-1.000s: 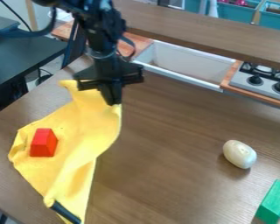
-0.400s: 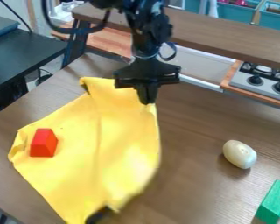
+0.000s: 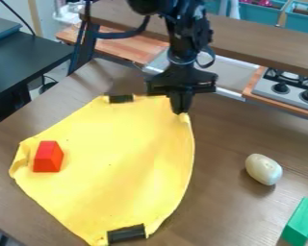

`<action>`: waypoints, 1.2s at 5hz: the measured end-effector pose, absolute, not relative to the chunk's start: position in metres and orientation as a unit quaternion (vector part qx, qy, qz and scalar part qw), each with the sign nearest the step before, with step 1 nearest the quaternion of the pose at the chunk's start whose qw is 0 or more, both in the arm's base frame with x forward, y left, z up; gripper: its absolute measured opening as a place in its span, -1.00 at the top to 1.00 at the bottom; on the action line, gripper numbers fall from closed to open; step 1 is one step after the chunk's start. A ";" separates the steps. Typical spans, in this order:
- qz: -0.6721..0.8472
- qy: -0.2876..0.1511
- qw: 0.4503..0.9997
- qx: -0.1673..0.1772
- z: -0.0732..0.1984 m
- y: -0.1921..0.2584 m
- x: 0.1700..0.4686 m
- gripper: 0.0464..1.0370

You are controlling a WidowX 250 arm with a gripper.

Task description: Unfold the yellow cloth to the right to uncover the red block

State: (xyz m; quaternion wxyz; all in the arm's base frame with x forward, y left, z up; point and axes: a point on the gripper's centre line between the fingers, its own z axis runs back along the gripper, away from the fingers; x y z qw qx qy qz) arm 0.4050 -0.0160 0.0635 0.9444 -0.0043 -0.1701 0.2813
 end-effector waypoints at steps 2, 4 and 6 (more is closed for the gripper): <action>0.246 -0.167 0.955 0.003 0.057 -0.029 0.411 0.95; 0.244 -0.178 0.953 0.000 0.054 -0.036 0.411 0.13; 0.274 -0.176 0.945 -0.034 0.068 -0.029 0.414 -0.92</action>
